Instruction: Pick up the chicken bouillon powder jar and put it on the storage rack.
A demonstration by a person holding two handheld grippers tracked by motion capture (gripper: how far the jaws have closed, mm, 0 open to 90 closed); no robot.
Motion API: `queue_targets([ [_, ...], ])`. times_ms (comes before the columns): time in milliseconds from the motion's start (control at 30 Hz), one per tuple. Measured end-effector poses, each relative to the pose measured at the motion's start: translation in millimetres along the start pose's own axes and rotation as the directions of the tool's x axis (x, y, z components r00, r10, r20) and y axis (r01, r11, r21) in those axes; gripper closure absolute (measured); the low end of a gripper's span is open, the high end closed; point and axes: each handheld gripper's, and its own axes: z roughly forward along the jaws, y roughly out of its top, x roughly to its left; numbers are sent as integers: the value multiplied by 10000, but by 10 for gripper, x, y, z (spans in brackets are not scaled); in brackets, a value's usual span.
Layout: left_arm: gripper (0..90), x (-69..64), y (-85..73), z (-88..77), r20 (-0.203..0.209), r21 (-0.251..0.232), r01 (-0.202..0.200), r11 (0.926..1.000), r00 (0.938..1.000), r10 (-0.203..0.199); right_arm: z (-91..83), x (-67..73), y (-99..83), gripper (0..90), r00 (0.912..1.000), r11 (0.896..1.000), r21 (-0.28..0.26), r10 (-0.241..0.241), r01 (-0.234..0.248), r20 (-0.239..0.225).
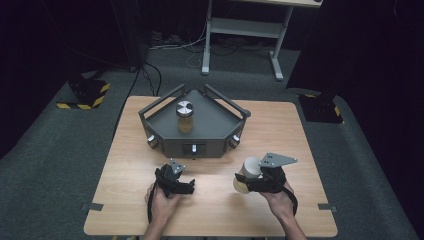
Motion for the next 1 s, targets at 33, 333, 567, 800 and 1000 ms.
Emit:
queue_targets([
  [33, 12, 0, 0, 0, 1, -1, 1, 10000, 10000, -1, 6, 0, 28, 344, 10000, 10000, 13, -41, 41, 7],
  [333, 12, 0, 1, 0, 0, 5, -5, 10000, 10000, 5, 36, -69, 356, 345, 9990, 9990, 53, -436, 436, -132],
  [567, 12, 0, 1, 0, -1, 4, 1, 10000, 10000, -1, 66, -159, 647, 345, 9977, 9979, 3, -646, 646, -214],
  [800, 12, 0, 0, 0, -1, 3, 0, 10000, 10000, 0, 150, -260, 910, 345, 9971, 9975, -128, -704, 701, -273],
  [1000, 12, -1, 0, 0, -5, 0, 0, 10000, 10000, 0, 283, -309, 1165, 346, 9962, 9963, -159, -846, 843, -211],
])
